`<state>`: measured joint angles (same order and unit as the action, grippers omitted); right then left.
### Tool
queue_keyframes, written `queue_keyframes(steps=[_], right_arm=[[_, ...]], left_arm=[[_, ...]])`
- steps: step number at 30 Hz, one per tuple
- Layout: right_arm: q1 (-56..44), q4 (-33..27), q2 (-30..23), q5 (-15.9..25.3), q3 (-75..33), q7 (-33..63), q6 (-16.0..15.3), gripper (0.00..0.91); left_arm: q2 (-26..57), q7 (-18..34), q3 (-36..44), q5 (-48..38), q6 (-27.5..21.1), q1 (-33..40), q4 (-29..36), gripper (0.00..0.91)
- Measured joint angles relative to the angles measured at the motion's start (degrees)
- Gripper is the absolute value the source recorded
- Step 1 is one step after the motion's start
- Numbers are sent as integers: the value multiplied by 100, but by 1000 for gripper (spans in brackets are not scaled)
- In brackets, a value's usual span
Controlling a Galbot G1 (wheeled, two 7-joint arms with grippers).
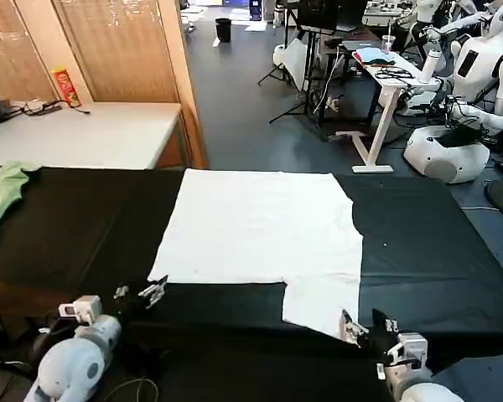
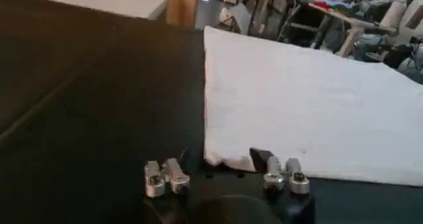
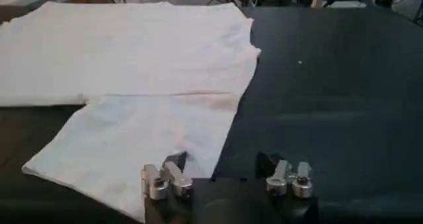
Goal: Fold and organize the clothes.
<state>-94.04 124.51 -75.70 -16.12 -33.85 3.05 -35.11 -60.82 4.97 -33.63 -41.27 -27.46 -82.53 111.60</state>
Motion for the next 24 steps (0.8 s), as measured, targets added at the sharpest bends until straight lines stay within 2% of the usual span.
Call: queue_keyframes(steps=[7, 16, 20, 24], right_arm=[[-141, 171, -5, -32, -123, 102, -37, 39], [-669, 848, 12, -47, -308, 379, -302, 29], [-944, 1126, 15, -144, -398, 346, -241, 29], [-947, 1169, 64, -257, -459, 193, -34, 29]], left_arm=[[-38, -7, 11, 34, -6, -82, 65, 0], [-128, 81, -108, 148, -11, -361, 379, 0], [-162, 155, -259, 143, -19, -652, 703, 0], [-236, 253, -449, 119, -15, -1054, 1069, 0]])
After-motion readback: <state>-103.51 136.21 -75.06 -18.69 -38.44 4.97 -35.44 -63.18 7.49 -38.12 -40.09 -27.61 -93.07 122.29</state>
